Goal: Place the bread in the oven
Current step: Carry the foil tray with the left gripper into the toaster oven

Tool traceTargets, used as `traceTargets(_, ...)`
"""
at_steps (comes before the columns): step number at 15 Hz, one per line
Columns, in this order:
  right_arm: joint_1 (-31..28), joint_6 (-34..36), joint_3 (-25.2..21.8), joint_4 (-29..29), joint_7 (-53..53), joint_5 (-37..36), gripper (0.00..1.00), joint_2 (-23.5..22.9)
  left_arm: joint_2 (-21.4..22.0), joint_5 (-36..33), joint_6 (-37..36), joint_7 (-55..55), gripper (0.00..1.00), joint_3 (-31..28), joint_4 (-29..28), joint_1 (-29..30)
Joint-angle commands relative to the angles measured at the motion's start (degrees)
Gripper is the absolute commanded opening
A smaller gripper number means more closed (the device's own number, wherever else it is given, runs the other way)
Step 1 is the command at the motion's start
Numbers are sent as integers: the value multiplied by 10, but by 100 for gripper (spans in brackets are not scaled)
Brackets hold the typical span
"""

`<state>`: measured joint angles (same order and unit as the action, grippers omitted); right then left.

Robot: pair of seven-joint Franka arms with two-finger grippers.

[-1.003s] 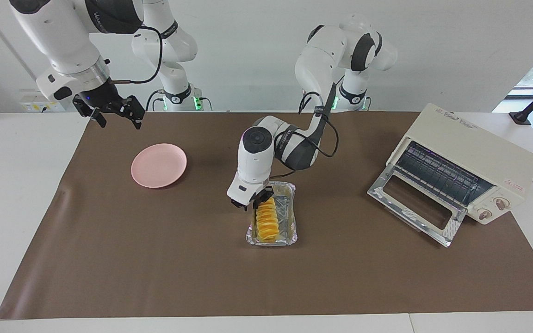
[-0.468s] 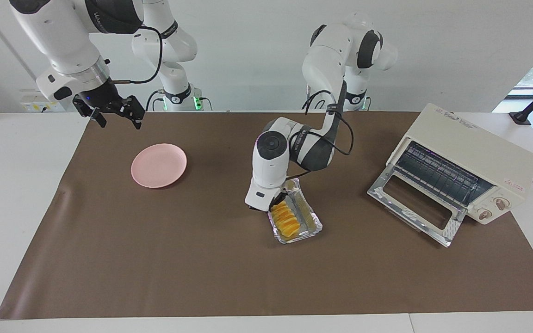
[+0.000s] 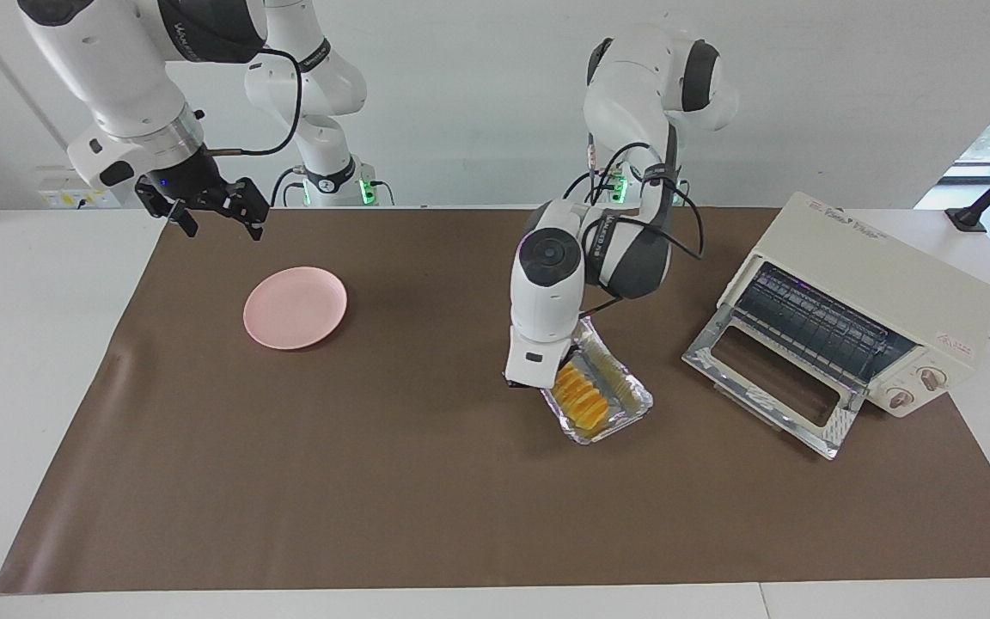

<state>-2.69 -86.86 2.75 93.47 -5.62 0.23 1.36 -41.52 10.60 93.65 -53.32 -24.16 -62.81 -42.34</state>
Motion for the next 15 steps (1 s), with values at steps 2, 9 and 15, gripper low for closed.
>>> traceTargets(2,-8,6,6,2,14,-8,100,4,37,13,-23,1,0,-21,-23,81)
traceTargets(9,-8,6,7,2,14,-8,100,4,57,12,-15,7,0,-22,-72,174)
traceTargets(15,-8,6,7,2,14,-8,100,4,73,7,-21,16,0,-26,-108,194)
